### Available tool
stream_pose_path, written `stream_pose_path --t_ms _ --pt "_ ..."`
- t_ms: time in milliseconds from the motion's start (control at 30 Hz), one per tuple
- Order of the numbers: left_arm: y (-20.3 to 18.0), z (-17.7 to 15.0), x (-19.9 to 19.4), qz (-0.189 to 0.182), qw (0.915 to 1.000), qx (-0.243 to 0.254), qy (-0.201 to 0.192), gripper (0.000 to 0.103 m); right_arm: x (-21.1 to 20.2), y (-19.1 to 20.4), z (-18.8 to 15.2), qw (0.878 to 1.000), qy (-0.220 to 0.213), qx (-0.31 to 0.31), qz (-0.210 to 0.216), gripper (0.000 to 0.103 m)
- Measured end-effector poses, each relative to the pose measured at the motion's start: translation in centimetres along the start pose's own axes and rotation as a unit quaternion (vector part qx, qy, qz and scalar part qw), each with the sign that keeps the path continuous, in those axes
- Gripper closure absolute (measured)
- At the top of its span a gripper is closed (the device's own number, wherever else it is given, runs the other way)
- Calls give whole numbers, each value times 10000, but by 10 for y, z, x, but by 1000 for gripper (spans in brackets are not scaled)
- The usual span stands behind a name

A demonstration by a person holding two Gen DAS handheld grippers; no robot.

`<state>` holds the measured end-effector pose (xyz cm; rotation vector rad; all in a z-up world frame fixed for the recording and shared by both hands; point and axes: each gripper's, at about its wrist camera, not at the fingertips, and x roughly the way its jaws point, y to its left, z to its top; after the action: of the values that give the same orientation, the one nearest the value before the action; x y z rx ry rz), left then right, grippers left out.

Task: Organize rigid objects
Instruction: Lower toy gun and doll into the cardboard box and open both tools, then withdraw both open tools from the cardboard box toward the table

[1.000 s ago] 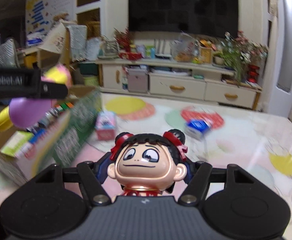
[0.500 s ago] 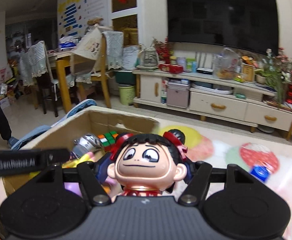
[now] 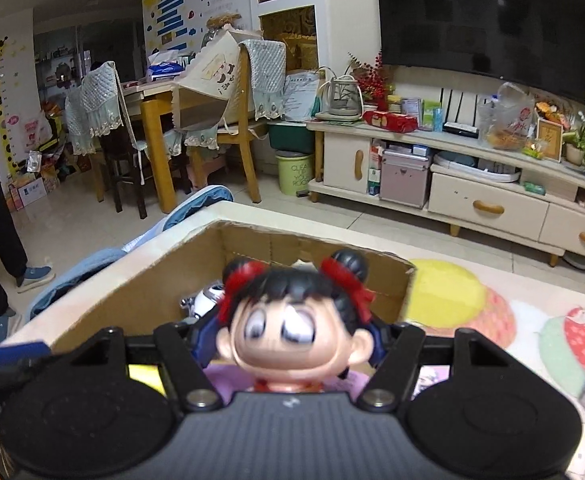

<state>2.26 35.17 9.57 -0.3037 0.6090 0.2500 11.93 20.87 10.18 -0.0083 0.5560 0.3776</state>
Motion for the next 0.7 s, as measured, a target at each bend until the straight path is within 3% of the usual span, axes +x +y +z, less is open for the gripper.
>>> stream_pose_path --t_ms 100,367,700 --pt "-1 -1 1 32 10000 55 -4 22 -2 1 3 9999 -104 -12 -39 24" --pt "-5 -4 1 51 9999 119 -7 6 -33 -12 0 9983 -477 58 -341 21" --pt "-11 -10 -5 -106 9998 170 -58 3 -84 -40 -33 9918 -795 269 -960 17"
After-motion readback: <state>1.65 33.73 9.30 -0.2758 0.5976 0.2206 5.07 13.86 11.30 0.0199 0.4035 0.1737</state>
